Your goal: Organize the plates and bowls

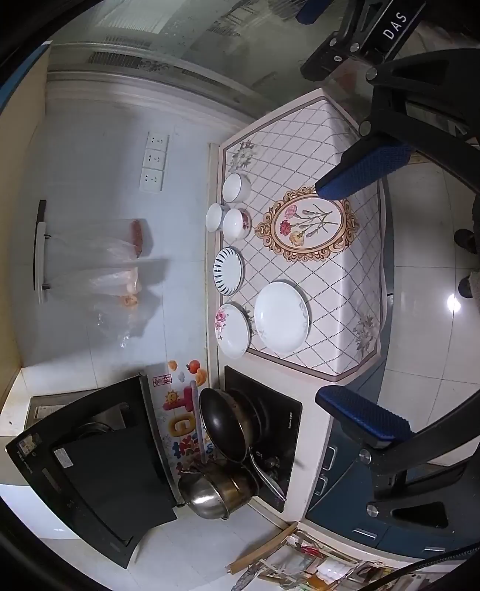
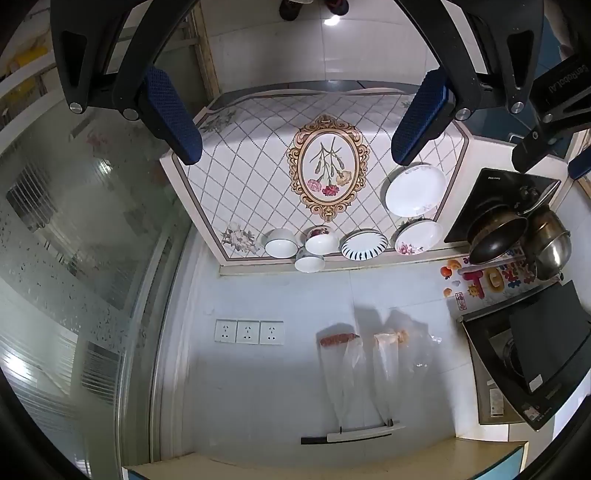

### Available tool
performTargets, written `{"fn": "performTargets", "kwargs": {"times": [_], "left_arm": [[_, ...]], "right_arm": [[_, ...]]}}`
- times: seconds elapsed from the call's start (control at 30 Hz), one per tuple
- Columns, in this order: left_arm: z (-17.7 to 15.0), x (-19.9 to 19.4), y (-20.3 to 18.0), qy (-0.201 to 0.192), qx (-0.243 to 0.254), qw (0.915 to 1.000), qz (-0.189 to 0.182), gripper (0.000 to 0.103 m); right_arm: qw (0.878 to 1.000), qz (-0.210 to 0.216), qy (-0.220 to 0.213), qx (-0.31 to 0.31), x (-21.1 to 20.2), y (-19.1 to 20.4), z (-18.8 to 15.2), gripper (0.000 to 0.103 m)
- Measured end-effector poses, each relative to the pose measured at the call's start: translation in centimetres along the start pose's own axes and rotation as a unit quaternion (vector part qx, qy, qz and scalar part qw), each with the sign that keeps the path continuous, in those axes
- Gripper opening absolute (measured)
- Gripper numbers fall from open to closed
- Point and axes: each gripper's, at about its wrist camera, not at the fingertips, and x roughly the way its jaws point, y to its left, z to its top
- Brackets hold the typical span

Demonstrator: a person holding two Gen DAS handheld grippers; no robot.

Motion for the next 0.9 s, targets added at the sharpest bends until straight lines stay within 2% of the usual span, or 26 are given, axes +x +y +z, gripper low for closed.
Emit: {"fn": "performTargets", "kwargs": {"times": [0.33,0.37,0.9], "left_arm": [[-0.5,-0.3,0.3,-0.004,0.003,1.0000,-0.005,0.103],[-0.9,-0.4,1.2,-0.001,-0.002,1.0000,0.001,0.103],[-0.8,0.6,0.7,0.008,-0.005,1.0000,0.000,0.103]], "right_arm": [[1.000,-0.003,-0.004,-0.003,-0.1,-0.1,-0.8,0.103],[1.000,-0.003,-0.003,-0.002,-0.1,-0.2,-0.9,0.103],[1.000,-0.005,0.001,-0.006,-0.2,0.8,-1.1,0.103]]}}
